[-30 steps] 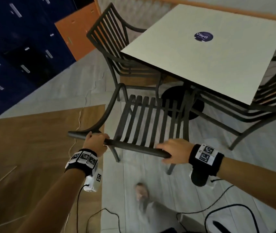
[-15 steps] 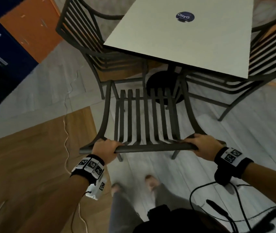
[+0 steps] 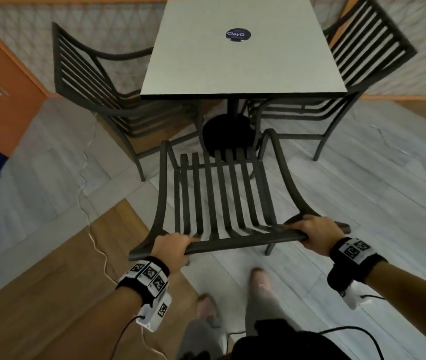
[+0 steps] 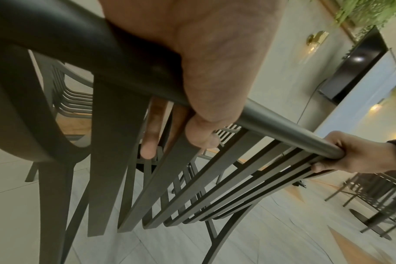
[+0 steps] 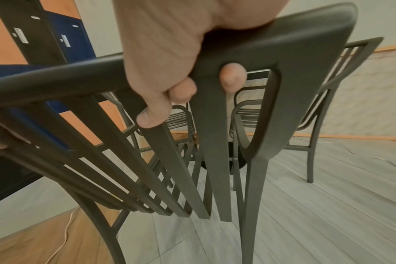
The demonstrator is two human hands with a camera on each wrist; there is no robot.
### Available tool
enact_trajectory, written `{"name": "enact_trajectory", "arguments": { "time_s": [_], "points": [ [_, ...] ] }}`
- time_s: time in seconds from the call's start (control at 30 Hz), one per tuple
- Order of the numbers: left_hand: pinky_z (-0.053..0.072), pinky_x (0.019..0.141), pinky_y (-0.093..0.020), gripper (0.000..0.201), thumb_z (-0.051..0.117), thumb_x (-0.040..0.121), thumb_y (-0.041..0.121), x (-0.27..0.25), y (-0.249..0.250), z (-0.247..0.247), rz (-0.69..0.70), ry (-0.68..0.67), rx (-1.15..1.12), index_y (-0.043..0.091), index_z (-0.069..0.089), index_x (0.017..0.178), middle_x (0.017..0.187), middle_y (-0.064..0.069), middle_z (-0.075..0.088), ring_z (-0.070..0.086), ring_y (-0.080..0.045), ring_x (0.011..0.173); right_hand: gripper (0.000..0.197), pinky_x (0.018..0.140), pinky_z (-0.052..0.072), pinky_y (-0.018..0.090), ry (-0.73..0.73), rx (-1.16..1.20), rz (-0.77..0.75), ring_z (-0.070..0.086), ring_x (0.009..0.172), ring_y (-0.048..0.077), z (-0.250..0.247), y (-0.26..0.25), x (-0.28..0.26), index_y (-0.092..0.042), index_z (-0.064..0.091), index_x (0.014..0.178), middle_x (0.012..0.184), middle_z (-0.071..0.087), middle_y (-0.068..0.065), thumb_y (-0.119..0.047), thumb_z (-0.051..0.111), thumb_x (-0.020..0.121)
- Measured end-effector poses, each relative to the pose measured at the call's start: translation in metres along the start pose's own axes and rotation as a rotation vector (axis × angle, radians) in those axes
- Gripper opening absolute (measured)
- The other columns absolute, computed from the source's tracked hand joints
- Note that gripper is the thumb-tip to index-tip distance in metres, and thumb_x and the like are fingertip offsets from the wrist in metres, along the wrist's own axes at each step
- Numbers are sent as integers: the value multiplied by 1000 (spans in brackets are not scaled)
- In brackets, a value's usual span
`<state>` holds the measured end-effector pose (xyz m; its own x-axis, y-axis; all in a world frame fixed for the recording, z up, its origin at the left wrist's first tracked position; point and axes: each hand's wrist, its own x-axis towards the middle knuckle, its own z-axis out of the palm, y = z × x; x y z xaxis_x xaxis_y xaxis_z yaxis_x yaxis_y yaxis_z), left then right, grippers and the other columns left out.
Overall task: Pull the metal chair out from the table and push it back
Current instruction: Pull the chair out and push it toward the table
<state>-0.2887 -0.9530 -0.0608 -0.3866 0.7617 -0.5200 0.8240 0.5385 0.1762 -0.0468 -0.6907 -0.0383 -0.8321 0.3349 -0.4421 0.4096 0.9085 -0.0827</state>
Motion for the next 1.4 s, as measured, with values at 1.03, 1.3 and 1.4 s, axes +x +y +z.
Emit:
{"name": "enact_trajectory", "arguments": {
  "time_s": [1.03,1.3,1.4],
  "points": [
    [44,79,-30,40,49,87,11,93,-13,-76,129,42,57,36,60,116,100,2,70,66,-20,95,35,73,50,28,36,33,118,63,94,14,-15,50,79,-41,61,117,99,70,-8,-23,54,87],
    [47,83,-36,38,49,89,19,121,-14,-95,106,79,128,36,58,121,105,0,68,64,-24,99,30,53,27,17,15,75,110,52,71,10,-37,60,104,-37,65,114,77,58,-12,-24,52,90],
    [45,80,-32,38,49,89,18,126,-15,-96,117,80,130,35,57,123,104,0,68,64,-21,96,32,53,28,16,12,63,89,53,71,11,-38,63,106,-39,62,116,77,59,-12,-24,52,89]
  ]
}}
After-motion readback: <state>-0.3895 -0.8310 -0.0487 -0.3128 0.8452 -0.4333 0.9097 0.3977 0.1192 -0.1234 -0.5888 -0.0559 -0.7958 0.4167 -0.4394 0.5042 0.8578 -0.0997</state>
